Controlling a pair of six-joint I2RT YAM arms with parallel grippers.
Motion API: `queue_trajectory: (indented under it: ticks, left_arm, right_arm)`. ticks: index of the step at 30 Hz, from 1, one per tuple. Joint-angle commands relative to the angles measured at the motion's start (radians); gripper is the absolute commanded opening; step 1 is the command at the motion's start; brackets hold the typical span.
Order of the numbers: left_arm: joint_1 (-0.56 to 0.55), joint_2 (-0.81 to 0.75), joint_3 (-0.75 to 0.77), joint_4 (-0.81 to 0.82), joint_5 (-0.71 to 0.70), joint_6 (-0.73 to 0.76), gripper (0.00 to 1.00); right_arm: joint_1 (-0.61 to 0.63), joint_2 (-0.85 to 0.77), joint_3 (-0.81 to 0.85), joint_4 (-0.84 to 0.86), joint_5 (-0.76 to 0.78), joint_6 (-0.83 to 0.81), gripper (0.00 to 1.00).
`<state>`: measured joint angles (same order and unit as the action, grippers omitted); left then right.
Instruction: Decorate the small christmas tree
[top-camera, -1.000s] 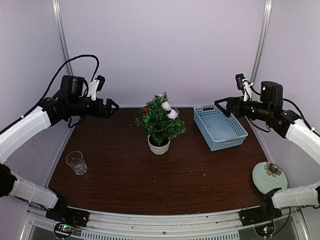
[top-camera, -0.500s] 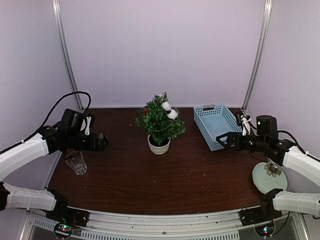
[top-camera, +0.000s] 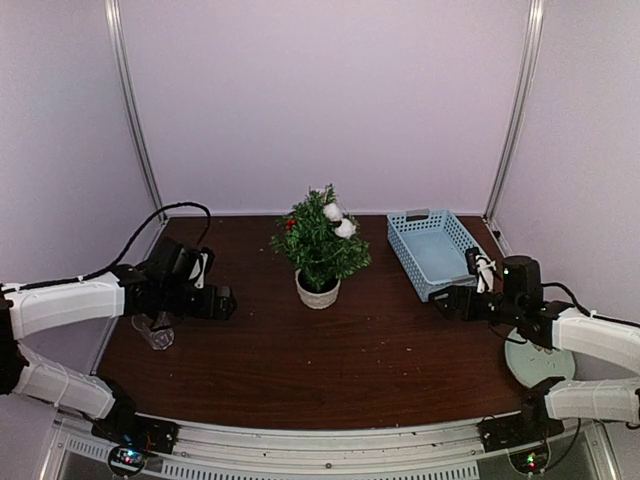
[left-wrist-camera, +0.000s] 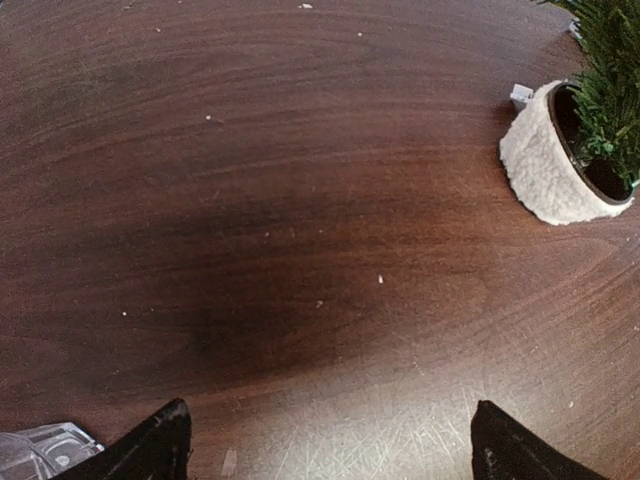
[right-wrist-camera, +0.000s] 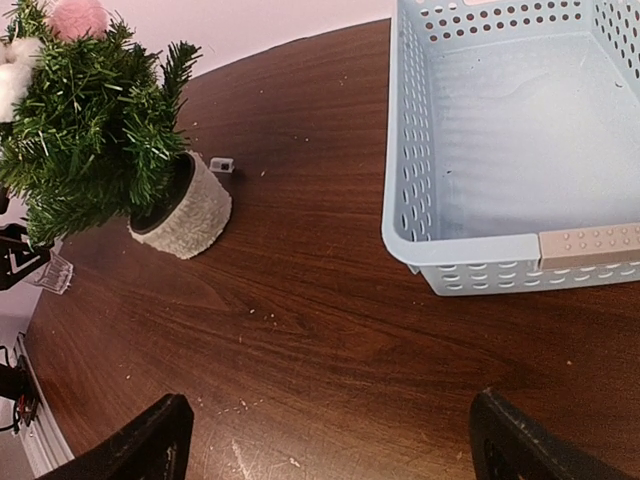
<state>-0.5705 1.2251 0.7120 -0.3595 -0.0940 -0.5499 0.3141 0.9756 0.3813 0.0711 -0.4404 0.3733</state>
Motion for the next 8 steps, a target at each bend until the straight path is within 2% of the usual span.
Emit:
queue_trajectory:
  ticks: [1,8]
  left_arm:
    - [-0.003,0.009,-0.018,0.112,-0.008,-0.03,0.98]
    - [-0.003,-0.014,-0.029,0.098,-0.046,-0.032,0.97]
  right_arm:
    - [-0.001,0.029,0.008,0.072,0.01,-0.001,0.99]
    - [-0.001,0.044,0.014,0.073,0.009,-0.017,0.99]
